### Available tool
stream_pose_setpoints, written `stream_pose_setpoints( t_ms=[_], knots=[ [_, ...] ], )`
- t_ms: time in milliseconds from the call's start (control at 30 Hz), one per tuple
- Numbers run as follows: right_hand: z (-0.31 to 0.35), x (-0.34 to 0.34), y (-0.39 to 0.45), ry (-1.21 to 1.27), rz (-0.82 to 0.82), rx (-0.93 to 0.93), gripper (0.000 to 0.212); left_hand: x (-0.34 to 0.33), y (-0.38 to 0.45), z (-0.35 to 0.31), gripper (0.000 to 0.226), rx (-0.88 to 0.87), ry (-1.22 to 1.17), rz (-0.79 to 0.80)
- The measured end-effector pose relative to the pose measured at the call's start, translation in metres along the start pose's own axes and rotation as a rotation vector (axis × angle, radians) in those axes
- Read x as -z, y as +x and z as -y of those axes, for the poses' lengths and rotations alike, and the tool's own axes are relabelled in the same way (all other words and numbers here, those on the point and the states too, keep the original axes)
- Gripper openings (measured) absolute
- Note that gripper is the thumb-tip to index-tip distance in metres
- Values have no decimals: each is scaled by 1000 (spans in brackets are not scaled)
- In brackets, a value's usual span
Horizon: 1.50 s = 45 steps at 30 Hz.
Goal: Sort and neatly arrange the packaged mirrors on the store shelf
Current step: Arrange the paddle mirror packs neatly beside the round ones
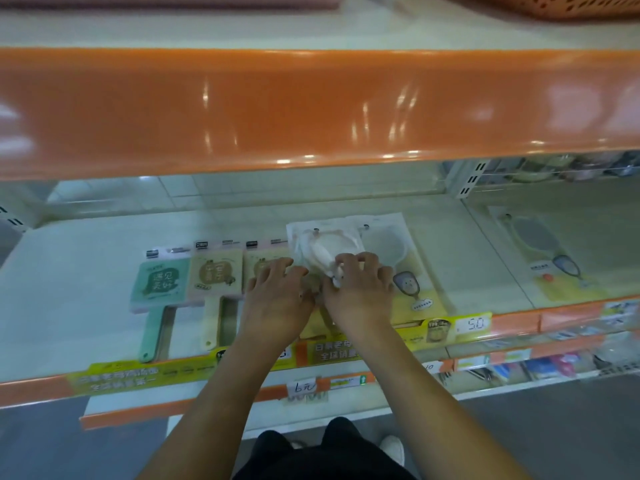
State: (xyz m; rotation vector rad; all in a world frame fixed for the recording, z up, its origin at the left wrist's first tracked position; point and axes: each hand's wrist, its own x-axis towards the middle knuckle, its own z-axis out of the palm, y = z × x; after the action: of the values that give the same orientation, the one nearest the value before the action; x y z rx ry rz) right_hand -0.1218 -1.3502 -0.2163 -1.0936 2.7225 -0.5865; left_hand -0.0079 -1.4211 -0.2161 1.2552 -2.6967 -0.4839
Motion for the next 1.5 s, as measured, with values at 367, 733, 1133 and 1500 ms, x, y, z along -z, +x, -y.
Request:
stream_pose_setpoints(
  t_ms=[367,733,1133,1500],
  knots=[
    [11,-6,-13,-60,42,50,53,5,-8,15,38,-3,-54,-50],
    [8,-14,-19,-119,41,110,68,4,-5,18,40,-10,-72,-63],
    [-17,0,-2,28,-103,141,52,5,13,-14,44,-9,-15,-35],
    [-115,42,36,83,-103,11,56,-23,39,-123,45,-87,25,14]
  ],
)
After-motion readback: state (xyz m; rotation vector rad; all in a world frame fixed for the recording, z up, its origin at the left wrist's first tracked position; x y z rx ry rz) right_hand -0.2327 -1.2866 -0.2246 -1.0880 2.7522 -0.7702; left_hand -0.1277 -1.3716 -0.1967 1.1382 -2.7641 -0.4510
